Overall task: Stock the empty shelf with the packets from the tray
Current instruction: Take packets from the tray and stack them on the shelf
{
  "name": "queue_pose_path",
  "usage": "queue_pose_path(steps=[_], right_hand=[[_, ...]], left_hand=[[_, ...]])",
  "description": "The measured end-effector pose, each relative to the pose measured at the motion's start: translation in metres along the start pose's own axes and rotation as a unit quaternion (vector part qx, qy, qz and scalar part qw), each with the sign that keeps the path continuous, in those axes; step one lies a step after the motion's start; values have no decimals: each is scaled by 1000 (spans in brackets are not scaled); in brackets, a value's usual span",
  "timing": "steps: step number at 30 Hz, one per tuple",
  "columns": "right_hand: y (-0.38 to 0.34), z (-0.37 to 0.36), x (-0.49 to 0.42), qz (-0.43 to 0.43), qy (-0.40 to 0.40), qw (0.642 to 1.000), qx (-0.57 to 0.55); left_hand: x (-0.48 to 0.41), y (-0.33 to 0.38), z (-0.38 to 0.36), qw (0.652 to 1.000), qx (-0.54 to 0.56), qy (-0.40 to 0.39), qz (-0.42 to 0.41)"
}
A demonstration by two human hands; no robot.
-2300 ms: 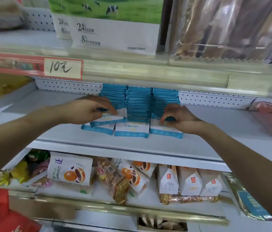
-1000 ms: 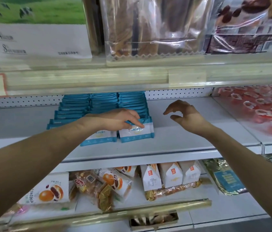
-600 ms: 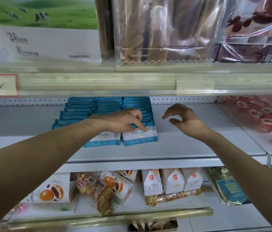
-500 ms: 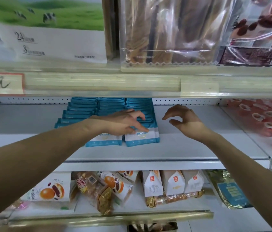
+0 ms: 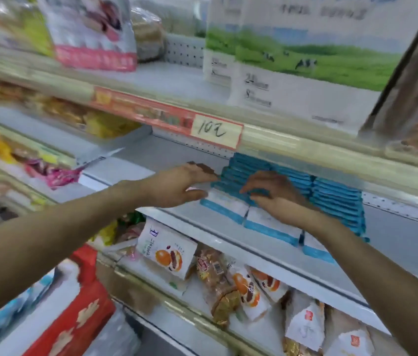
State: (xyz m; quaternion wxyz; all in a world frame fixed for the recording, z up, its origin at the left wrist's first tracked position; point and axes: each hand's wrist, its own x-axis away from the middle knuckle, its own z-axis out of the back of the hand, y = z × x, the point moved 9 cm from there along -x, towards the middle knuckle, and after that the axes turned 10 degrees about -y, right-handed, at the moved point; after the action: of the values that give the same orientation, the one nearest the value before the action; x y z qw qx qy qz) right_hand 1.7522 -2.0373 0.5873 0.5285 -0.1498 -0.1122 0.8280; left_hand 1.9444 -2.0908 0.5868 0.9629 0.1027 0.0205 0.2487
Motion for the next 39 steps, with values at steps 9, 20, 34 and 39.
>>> queue_pose_path(steps=[9,20,34,39], right_hand=[[-231,-139,-167,231,-139,962,-37],[-439,-364,-195,270,-375,887,-16],[-523,-504,-181,208,-395,893,-61],[-535,-514,-186,176,-408,891,-91]], left_hand=[[298,-124,0,957,43,74,278],[579,-117,-98,843,120,112,512],[686,-102,-160,782,180,163,574],[695,-102,-162,777,185,167,579]])
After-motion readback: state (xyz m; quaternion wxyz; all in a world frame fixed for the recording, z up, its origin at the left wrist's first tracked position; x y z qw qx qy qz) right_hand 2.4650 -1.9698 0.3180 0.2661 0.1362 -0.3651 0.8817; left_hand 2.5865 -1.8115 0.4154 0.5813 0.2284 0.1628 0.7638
